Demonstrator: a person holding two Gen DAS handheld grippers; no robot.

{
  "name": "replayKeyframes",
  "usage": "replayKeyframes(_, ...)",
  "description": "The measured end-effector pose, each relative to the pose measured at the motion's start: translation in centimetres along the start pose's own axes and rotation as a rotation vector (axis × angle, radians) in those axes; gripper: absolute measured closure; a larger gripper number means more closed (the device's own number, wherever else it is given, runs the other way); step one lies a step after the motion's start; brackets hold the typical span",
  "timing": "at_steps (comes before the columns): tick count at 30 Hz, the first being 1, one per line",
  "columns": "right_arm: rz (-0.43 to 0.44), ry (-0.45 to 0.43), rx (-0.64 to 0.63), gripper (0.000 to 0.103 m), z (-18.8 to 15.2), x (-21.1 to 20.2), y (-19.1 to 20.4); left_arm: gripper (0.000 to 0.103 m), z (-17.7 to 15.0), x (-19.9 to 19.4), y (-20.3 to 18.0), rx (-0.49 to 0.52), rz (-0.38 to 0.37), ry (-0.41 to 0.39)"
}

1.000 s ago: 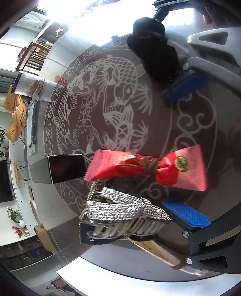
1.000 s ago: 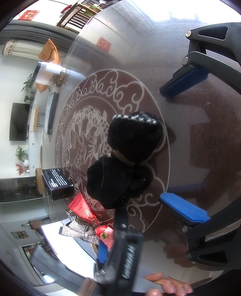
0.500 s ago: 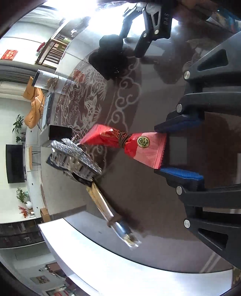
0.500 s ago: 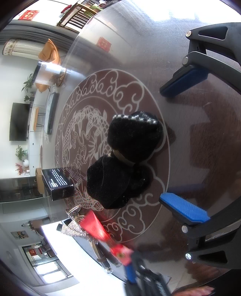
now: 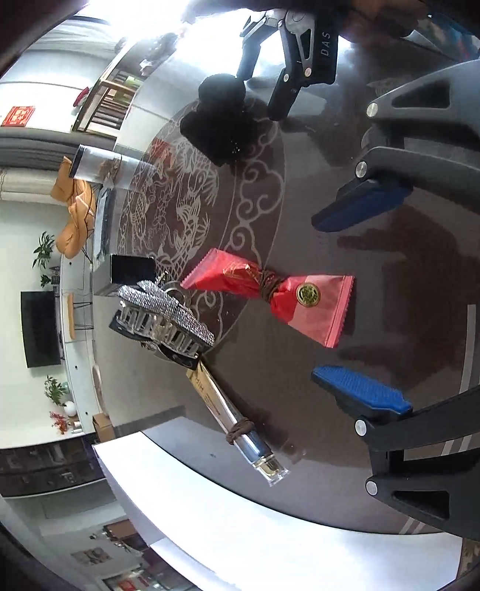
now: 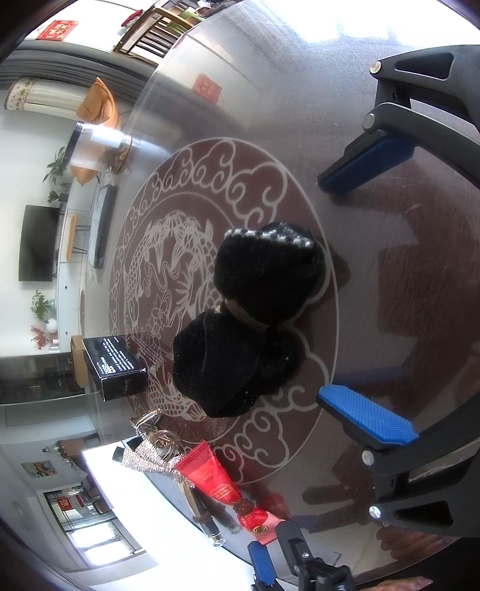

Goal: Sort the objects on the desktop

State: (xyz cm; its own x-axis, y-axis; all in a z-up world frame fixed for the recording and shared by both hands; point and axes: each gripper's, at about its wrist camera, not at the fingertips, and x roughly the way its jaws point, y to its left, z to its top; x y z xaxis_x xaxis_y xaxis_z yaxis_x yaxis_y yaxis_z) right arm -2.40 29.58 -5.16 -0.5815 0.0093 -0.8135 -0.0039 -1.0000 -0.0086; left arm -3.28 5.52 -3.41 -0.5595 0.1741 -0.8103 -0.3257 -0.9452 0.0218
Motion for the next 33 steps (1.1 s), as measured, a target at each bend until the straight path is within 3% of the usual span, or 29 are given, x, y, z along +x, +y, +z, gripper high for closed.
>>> replayKeyframes(7,0.000,0.000,0.000,0.000,0.0,0.0,0.0,0.025,1.2,0.3,-0.4,0.046,-0.004,-0.048)
replayKeyframes(15,0.000,0.000,0.000,0.000,0.0,0.0,0.0,0.024,2.0,3.0,-2.0,0.051,-0.067,0.021)
replayKeyframes(23,0.000,0.000,0.000,0.000,0.0,0.0,0.0,0.002,2.0,3.9,-1.9,0.023,-0.090,0.033)
replayKeyframes(27,0.000,0.000,0.000,0.000,0.0,0.0,0.0,0.000,2.1,4.1,-2.6,0.062,-0.061,0.053)
replayKeyframes(33,-0.001,0.000,0.000,0.000,0.0,-0.1,0.0,0.000,2.5,4.3,-1.9,0.031,-0.043,0.057)
